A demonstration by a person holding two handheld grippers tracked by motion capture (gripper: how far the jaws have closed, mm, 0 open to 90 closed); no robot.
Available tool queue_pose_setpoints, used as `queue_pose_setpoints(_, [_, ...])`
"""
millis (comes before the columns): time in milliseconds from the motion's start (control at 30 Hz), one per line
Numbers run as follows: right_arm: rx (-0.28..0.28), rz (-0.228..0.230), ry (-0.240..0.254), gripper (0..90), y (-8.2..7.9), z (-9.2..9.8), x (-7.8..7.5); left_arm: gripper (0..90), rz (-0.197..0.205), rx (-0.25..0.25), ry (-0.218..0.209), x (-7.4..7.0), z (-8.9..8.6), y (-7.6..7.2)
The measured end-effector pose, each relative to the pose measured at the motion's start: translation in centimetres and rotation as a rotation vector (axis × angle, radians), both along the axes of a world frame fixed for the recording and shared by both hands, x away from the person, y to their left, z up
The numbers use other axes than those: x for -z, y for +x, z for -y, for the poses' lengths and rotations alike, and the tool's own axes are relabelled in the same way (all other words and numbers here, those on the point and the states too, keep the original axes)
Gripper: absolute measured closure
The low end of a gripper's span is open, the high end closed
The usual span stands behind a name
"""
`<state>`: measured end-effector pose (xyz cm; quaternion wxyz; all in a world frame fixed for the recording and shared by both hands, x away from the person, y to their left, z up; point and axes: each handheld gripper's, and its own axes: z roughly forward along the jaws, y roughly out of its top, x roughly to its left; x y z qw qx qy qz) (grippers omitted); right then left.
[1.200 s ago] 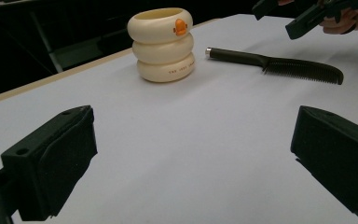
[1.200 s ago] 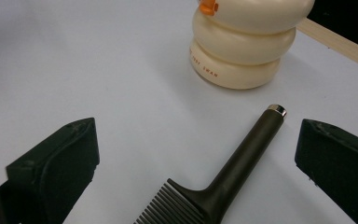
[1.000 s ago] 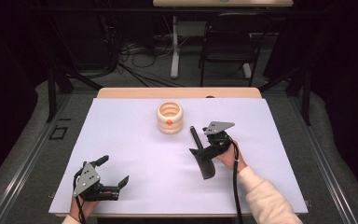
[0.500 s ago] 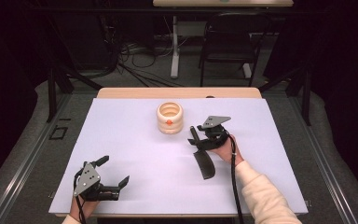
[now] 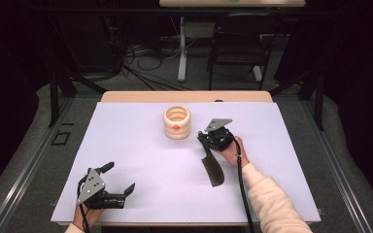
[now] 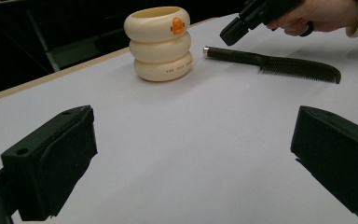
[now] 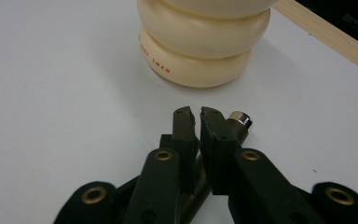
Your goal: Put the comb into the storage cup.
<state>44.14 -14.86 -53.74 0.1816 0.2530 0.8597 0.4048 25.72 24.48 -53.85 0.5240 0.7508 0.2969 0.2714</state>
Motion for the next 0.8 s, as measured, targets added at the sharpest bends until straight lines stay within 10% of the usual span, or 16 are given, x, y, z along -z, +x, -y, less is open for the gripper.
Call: queue_pose_setpoints(800, [0.024,0.022,-0.143,90.0,1.4,-1.5,1.6,0.0,0.0,0.004,0.007,0.0,0.1,0.0])
